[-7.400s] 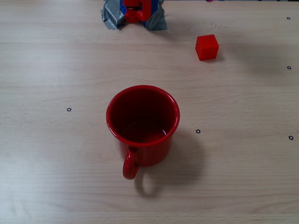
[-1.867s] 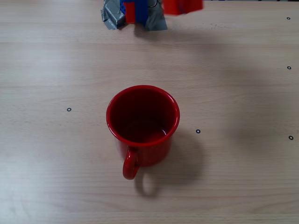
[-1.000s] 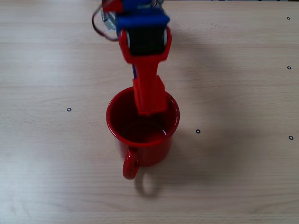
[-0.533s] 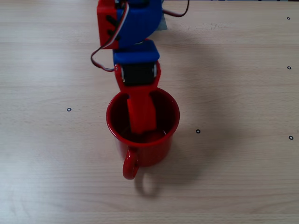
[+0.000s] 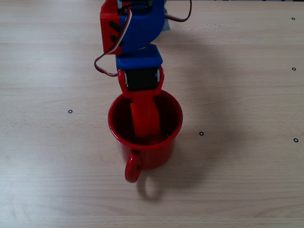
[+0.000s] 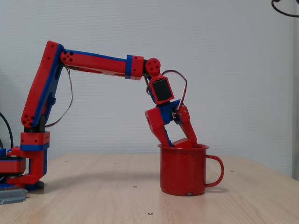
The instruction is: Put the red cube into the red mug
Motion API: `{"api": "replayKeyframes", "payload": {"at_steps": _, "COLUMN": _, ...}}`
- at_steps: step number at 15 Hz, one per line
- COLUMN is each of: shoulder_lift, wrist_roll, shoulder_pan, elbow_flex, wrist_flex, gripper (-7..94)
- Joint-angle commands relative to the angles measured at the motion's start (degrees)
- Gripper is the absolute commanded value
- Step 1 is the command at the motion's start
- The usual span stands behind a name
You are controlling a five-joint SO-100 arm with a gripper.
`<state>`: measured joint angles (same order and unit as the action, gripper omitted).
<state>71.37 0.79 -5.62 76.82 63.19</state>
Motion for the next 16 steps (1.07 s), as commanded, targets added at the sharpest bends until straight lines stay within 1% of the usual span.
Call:
{"api": "replayKeyframes", "payload": {"at_steps": 1, "shoulder_lift": 5.4, "wrist_roll": 0.5, "shoulder_pan": -0.4, "elbow_flex": -3.7, "wrist_flex": 3.3, "gripper": 42}}
{"api": "replayKeyframes", "payload": {"at_steps": 3, "shoulder_lift": 5.7, "wrist_roll": -0.9, "shoulder_pan": -0.4, "elbow_flex": -5.7, "wrist_flex": 4.8, "gripper": 52}}
{"api": "replayKeyframes", "payload": {"at_steps": 5, "shoulder_lift": 5.8, "wrist_roll": -1.2, "shoulder_pan": -0.4, "elbow_flex": -7.1, "wrist_flex": 5.4, "gripper": 53}}
{"api": "replayKeyframes", "payload": {"at_steps": 10, "shoulder_lift": 6.3, "wrist_roll": -1.7, "shoulder_pan": -0.4, "elbow_flex": -9.4, "wrist_flex": 6.7, "gripper": 53}}
{"api": "replayKeyframes", "payload": {"at_steps": 16, "shoulder_lift": 7.1, "wrist_roll": -3.0, "shoulder_pan": -1.9, "elbow_flex": -20.3, "wrist_flex": 13.4, "gripper": 53}}
